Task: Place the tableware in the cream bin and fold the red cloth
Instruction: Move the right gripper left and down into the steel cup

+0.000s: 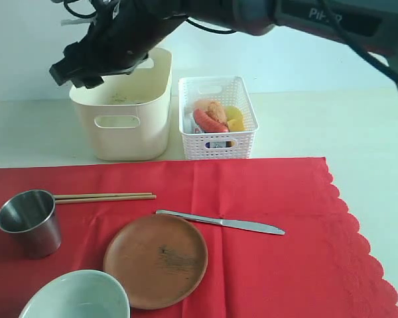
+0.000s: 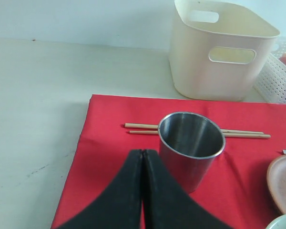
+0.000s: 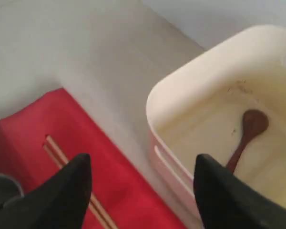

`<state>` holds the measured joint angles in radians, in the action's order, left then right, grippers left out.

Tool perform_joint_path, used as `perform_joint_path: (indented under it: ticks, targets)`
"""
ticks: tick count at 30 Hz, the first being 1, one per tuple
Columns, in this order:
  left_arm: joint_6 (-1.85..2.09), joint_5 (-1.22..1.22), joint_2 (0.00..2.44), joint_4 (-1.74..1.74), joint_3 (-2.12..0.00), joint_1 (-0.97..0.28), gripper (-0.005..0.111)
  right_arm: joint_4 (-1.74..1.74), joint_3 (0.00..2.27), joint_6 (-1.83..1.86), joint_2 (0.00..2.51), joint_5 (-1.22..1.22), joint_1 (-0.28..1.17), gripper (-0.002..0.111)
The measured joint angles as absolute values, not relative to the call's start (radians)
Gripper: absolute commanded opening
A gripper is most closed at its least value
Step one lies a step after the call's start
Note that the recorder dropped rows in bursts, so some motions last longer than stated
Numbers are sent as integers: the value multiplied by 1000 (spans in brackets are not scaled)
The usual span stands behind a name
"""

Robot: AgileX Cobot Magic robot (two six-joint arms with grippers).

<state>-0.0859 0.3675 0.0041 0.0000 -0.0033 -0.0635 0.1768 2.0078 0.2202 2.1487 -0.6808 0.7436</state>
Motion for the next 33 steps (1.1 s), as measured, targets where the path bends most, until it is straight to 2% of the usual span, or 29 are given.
perform_joint_path:
  ticks: [10, 19, 33]
  targets:
    - [-86, 368, 4, 0, -3, -64, 0, 228, 2008, 226, 2132, -978, 744, 59]
    - [-86, 368, 4, 0, -3, -64, 0, 505, 2008, 341, 2136, -1001, 744, 59]
    - [-86, 368, 4, 0, -3, -64, 0, 681, 2010, 402, 2289, -997, 752, 59]
